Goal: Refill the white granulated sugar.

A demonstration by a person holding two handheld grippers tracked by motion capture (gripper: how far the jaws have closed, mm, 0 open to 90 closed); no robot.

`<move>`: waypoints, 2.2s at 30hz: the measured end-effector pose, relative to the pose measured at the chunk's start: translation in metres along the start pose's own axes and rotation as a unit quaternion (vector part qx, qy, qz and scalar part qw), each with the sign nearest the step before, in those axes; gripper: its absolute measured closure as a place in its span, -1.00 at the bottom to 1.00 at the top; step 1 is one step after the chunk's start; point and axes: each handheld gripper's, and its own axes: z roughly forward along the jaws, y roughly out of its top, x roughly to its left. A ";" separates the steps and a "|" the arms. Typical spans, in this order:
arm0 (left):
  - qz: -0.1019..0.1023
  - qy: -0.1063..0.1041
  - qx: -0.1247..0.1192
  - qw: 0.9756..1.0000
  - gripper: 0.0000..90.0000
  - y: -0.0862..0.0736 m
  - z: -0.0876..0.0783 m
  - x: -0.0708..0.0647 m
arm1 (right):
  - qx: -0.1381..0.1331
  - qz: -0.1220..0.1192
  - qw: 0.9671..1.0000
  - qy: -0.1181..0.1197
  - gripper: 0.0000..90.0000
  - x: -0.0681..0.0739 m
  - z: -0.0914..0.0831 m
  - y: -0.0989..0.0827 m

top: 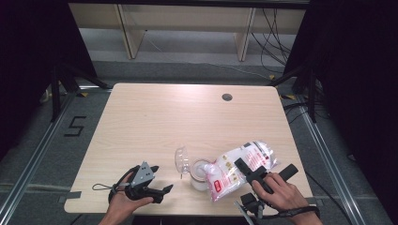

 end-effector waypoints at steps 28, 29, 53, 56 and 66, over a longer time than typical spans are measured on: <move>0.001 0.000 0.001 1.000 -0.63 0.000 0.000 0.000 | -0.002 0.007 1.000 0.002 0.67 0.001 0.001 -0.001; 0.001 -0.001 0.000 1.000 -0.63 0.000 0.000 0.000 | -0.003 0.006 1.000 0.003 0.67 0.001 0.001 -0.001; 0.001 0.000 0.001 1.000 -0.63 0.000 0.000 0.000 | -0.003 0.005 1.000 0.005 0.68 0.000 0.000 0.000; 0.001 0.000 0.000 1.000 -0.63 0.000 0.000 0.000 | -0.003 0.006 1.000 0.006 0.68 0.001 0.000 -0.001; 0.001 0.000 0.000 1.000 -0.63 0.000 0.000 0.000 | -0.004 0.007 1.000 0.005 0.68 0.001 0.000 -0.001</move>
